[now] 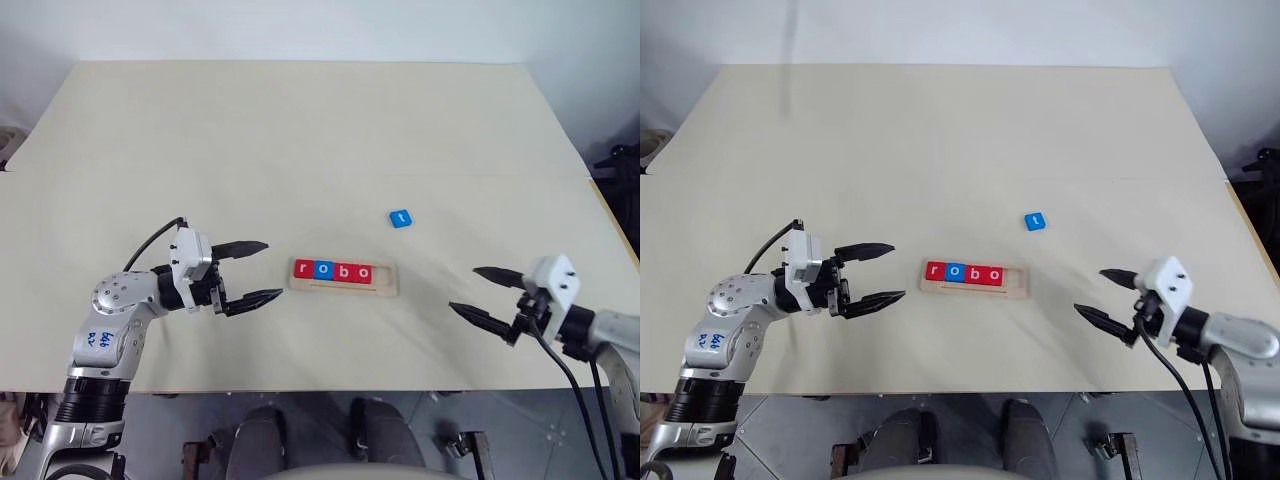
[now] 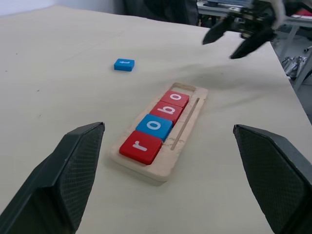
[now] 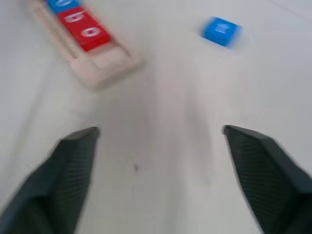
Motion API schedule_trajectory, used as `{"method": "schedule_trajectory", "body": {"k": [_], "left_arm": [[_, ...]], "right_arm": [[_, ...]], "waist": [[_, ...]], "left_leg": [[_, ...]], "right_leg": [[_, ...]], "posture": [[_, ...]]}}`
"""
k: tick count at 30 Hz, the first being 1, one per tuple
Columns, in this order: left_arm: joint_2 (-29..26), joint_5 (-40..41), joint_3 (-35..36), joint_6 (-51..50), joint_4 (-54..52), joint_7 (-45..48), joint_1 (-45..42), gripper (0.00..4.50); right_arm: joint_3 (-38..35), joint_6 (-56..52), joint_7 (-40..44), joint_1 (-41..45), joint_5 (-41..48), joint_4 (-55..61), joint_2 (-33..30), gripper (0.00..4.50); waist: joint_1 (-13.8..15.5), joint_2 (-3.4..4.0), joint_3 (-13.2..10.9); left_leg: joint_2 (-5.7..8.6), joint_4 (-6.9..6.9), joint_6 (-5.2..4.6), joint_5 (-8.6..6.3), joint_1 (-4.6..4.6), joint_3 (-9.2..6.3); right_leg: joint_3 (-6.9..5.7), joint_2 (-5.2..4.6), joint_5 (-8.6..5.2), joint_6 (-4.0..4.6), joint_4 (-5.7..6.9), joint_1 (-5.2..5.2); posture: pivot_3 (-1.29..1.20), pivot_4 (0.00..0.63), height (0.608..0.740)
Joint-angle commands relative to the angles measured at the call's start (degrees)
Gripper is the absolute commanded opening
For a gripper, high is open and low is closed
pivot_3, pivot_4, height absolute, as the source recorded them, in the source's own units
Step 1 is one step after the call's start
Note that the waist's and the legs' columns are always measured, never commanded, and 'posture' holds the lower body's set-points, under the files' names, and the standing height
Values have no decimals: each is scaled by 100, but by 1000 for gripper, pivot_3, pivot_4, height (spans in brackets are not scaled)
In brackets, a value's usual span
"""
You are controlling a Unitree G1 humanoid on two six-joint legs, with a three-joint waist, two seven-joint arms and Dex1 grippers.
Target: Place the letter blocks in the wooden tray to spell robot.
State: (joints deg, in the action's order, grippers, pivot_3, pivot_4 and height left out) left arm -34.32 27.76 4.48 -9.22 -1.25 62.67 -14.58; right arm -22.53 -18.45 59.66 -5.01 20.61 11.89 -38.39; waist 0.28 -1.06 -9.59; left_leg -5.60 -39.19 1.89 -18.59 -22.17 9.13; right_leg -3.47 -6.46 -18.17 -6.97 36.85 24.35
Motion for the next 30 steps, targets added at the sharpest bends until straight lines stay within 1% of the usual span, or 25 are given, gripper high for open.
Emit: {"method": "schedule_trajectory", "body": {"k": [1, 5, 8, 12, 13, 16, 18, 22, 25, 28, 30], "left_arm": [[0, 21, 44, 105, -19, 71, -124, 4500], [32, -6, 3, 97, 28, 87, -228, 4500], [67, -24, -33, 91, 30, 86, -299, 4500], [104, -40, -84, 91, -9, 61, -334, 4500], [112, -44, -94, 90, -20, 53, -334, 4500], [163, -62, -120, 85, -113, 3, -308, 4500], [195, -62, -116, 79, -189, -42, -271, 4500], [216, -47, -89, 55, -383, -149, -127, 4500], [211, -38, -56, 41, -501, -225, -24, 4500], [206, -24, -20, 25, -604, -301, 56, 4500], [202, -18, -13, 19, -636, -327, 81, 4500]], "right_arm": [[-252, 239, -161, -223, 122, 106, -33, 4469], [-23, 97, -308, -62, 107, 109, -133, 4469], [520, -833, -808, 748, 12, 153, -224, 4469], [1407, -2102, -1515, 2201, -209, -149, -70, 4469], [1497, -2228, -1620, 2408, -211, -248, -9, 4469], [1837, -2711, -2138, 3311, -302, -897, 451, 4469], [2019, -2791, -2408, 3702, -452, -1274, 712, 4469], [2208, -2738, -2903, 4156, -693, -1807, 1153, 4469], [2232, -2724, -3248, 4325, -865, -2102, 1376, 4469], [2164, -2576, -3517, 4373, -945, -2225, 1579, 3875], [2158, -2519, -3548, 4356, -957, -2205, 1641, 3169]], "waist": [[-35, 0, 0], [-47, 1, 0], [-75, 1, 1], [-81, 2, 1], [-70, 2, 1], [-48, 1, 1], [-39, 1, 1], [-51, 1, 1], [-68, 2, 1], [-89, 2, 1], [-104, 2, 1]], "left_leg": [[0, 0, 0, 0, 1, 0], [-2, 1, 1, 0, 5, -1], [-2, -1, 0, 0, 8, 4], [-4, 1, 0, 2, 7, 2], [-5, 2, 1, 2, 7, 1], [-5, 4, 1, 2, -2, 1], [-2, -1, 0, 2, -8, 5], [-3, 0, 0, 2, -13, 4], [-4, 1, 0, 1, -14, 6], [-6, 1, 0, 2, -13, 6], [-6, 1, 0, 1, -12, 6]], "right_leg": [[0, 0, 0, 0, 2, 0], [2, 4, -1, 2, 4, 0], [8, 3, 1, 4, 6, 0], [8, 5, 0, 8, 13, 7], [8, 6, 0, 9, 13, 8], [4, 5, 0, 8, 6, 13], [5, 1, 2, 5, 5, 15], [3, 1, 2, 5, 12, 17], [3, 1, 3, 4, 16, 18], [3, 2, 3, 3, 14, 18], [3, 2, 3, 4, 15, 18]], "posture": [[0, 150, 740], [0, 150, 740], [0, 150, 740], [0, 150, 740], [0, 150, 740], [0, 150, 740], [0, 150, 740], [0, 150, 740], [0, 150, 740], [0, 150, 740], [0, 150, 740]]}}
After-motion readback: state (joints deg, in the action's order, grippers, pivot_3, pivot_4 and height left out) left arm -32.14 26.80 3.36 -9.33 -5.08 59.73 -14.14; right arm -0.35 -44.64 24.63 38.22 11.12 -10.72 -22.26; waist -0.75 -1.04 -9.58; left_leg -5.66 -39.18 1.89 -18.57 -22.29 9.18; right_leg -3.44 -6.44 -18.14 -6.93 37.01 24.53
